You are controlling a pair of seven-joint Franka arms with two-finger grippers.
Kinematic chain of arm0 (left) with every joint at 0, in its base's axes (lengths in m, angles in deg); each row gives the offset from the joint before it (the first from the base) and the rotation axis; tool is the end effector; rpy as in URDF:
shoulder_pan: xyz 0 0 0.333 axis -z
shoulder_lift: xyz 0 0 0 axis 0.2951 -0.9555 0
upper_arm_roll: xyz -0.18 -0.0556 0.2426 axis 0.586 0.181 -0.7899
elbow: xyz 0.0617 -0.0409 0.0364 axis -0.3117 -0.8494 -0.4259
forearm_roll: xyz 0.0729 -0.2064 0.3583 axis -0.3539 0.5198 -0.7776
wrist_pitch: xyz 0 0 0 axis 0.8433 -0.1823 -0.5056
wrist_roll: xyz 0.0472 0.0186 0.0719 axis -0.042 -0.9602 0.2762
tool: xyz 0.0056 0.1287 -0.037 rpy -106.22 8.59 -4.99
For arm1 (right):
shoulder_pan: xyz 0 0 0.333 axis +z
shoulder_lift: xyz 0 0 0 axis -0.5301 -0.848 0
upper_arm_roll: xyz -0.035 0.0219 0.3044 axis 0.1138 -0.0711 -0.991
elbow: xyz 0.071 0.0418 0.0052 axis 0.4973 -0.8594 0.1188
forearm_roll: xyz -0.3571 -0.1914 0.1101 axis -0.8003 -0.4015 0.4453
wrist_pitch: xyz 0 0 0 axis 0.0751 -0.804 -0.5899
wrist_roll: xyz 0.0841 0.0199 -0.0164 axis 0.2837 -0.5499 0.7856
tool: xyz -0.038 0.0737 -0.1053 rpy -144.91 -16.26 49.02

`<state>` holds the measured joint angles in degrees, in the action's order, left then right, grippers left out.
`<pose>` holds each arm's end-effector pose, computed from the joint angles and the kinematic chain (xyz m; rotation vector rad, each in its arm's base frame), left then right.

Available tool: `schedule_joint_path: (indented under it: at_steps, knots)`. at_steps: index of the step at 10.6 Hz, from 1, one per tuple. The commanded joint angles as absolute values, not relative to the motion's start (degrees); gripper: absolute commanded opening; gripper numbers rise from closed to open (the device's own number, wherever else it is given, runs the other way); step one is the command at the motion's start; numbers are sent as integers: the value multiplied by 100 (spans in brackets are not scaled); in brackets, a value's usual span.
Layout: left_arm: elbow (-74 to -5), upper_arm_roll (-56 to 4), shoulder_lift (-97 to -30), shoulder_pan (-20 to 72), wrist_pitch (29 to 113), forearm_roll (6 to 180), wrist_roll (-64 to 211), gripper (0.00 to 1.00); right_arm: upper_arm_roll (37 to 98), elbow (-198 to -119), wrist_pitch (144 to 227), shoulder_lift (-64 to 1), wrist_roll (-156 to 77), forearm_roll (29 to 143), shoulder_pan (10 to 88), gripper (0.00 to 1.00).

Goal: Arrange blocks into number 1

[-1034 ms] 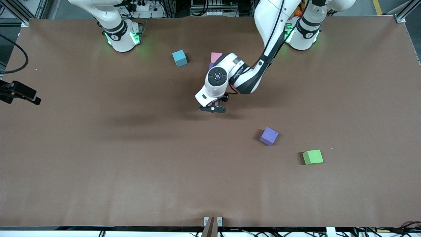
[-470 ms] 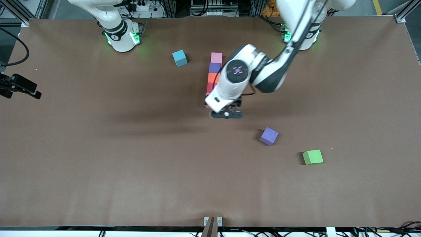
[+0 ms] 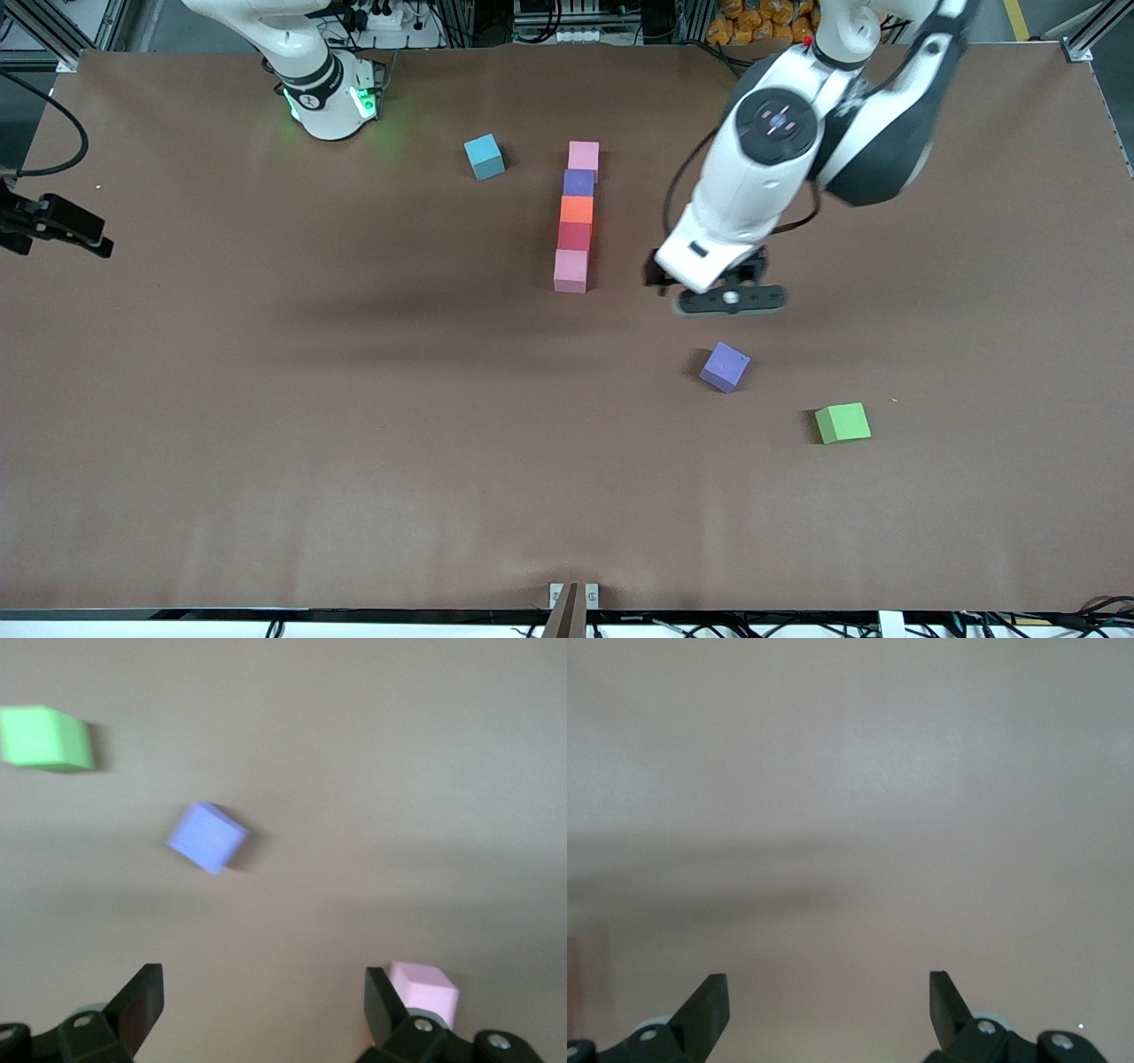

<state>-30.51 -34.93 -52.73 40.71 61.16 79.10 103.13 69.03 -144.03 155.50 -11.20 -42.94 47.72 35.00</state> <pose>0.5722 -0.3461 0.4494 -3.1240 -0.0644 -0.0717 0.5906 -0.0395 0.5961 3.1156 -0.0621 -0.0603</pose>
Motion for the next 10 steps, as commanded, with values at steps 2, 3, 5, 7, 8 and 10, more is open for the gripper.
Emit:
schedule_joint_path:
  at_steps: [2,3,5,7,8,10]
  knots:
    - [-3217,-3352,-4558,3222,5622,7707,9430,100,6896,-14360,15411,-1053,-4245,4690,3535,100]
    - [-3208,-3361,-4417,3037,5508,7733,9183,100,6896,-14360,15411,-1053,-4245,4690,3535,100]
    - [-3182,-3361,-4267,2703,5262,7733,8831,100,6887,-14360,15411,-1061,-4236,4690,3535,100]
    - [-3182,-3309,-4178,2307,5252,7908,8348,100,6887,-14360,15411,-1061,-4236,4699,3535,100]
    - [-3190,-3308,-4135,2262,5252,8005,8328,100,6887,-14360,15411,-1061,-4236,4699,3535,100]
    - [-3191,-3308,-4056,2165,5243,8006,8276,100,6887,-14360,15411,-1061,-4236,4699,3535,100]
